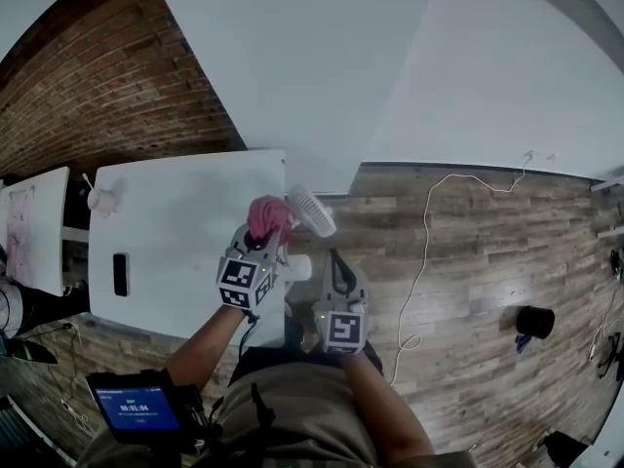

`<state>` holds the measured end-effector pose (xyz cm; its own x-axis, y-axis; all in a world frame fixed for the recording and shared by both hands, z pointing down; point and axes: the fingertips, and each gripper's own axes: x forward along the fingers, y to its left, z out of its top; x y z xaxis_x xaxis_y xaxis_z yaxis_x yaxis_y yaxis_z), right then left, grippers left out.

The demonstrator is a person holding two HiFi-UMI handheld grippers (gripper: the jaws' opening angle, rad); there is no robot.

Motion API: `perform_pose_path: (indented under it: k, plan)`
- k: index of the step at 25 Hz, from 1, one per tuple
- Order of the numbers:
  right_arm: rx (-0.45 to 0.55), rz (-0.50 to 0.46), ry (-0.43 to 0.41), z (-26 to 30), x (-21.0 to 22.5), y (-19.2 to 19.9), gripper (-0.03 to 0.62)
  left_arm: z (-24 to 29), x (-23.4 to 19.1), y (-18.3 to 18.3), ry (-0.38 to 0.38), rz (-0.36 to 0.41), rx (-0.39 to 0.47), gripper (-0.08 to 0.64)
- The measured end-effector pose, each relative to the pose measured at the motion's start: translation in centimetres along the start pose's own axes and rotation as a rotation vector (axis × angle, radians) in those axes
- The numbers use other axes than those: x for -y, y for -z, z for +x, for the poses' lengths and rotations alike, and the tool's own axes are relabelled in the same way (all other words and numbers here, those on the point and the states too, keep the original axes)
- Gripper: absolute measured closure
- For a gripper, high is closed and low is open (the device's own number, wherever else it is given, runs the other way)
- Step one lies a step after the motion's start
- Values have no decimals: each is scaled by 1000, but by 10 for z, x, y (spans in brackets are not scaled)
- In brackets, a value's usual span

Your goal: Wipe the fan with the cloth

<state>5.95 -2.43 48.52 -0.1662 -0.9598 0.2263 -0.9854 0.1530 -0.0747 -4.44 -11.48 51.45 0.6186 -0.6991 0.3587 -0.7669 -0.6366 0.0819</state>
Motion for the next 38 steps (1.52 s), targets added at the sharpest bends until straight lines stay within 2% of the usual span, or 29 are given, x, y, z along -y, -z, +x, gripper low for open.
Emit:
perform_pose_path:
  k: [3,7,12,16,22,26,29,33,38]
  plan:
    - [-6,-3,-18,2,-1,0,592,1,-1,2,-13,-23,6,508]
    - [-21,2,-17,10,15,9,592,20,13,7,15,-23,6,508]
    - [-18,7,-8,18,24,13,592,37,14,19,20,-78,10,508]
    - [-27,-2,-3,16,31,3,592,38,14,35,-16,-60,-47,508]
    - [-47,19,8,18,42,13,592,44,15,47,-11,-22,-95,508]
    - [-59,16,-6,15,36,20,592,40,24,46,25,-16,-95,508]
    - [-59,18,-12,15,32,23,592,41,25,55,28,33,-125,508]
    - [-63,31,0,13,32,24,592,43,23,58,27,61,-163,506]
    - [-76,35,16,6,37,30,592,39,22,56,28,84,-157,506]
